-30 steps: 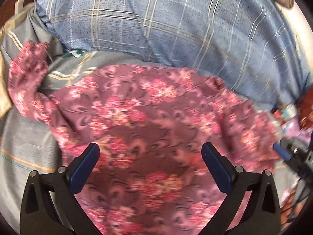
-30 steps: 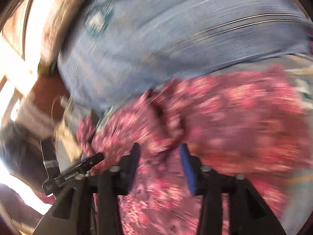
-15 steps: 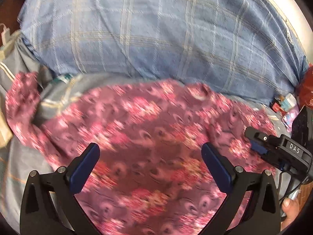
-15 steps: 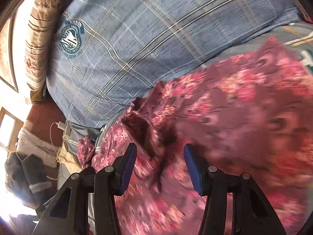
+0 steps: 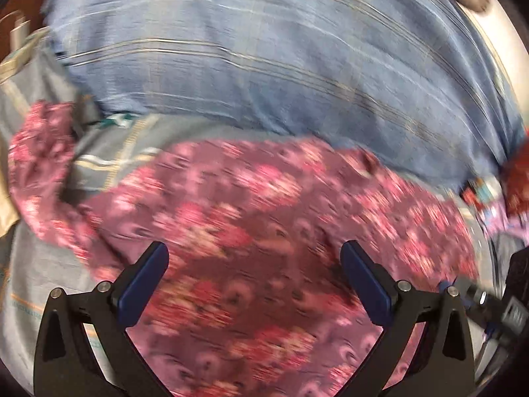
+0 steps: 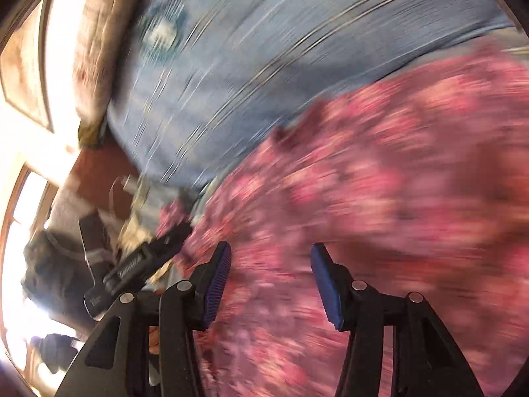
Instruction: Fold small clothes
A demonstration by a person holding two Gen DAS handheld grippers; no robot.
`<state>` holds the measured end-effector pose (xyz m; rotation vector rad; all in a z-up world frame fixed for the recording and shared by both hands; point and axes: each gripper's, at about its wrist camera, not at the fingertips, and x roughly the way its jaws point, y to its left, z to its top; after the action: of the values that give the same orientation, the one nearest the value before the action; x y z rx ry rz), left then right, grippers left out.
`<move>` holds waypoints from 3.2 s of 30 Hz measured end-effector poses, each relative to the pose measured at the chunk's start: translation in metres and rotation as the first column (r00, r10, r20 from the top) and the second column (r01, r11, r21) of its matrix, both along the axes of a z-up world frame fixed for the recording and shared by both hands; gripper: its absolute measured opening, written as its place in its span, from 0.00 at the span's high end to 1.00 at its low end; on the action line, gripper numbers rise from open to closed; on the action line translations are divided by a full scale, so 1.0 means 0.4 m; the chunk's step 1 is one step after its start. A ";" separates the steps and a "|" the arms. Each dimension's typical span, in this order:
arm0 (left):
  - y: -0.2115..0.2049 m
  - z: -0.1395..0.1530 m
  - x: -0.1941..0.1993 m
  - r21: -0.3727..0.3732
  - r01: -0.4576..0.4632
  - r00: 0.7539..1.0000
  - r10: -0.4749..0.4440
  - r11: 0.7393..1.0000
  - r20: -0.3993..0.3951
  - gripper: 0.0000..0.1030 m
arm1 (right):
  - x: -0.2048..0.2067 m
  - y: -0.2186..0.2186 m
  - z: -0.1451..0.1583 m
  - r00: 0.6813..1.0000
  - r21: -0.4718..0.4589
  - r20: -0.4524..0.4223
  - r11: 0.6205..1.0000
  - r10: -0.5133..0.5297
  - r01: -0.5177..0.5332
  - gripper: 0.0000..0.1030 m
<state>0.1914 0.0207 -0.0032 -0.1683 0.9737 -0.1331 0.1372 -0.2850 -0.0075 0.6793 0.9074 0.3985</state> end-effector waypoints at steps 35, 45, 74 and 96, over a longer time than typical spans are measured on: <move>0.133 0.008 0.044 -0.152 -0.087 0.996 0.089 0.985 0.008 0.39 | 0.069 0.296 -0.019 0.961 -0.451 0.078 0.869 0.266 -0.204 0.36; 0.234 -0.008 0.050 -0.256 -0.194 0.981 0.193 0.947 -0.032 0.37 | 0.115 0.293 -0.057 0.983 -0.443 0.065 0.887 0.174 -0.128 0.93; -0.025 -0.058 -0.011 -0.287 0.145 0.953 -0.212 0.947 -0.216 0.20 | -0.170 -0.241 -0.048 0.964 -0.023 0.009 0.964 -0.266 0.266 0.45; -0.031 -0.032 -0.085 -0.052 0.024 0.985 -0.033 0.998 -0.172 0.57 | -0.152 -0.321 -0.087 0.950 0.016 -0.016 0.950 -0.311 0.311 0.90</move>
<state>0.1574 0.0085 -0.0161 -0.2138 1.1464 -0.1711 0.0762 -0.4132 -0.0425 0.8283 0.7926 0.1204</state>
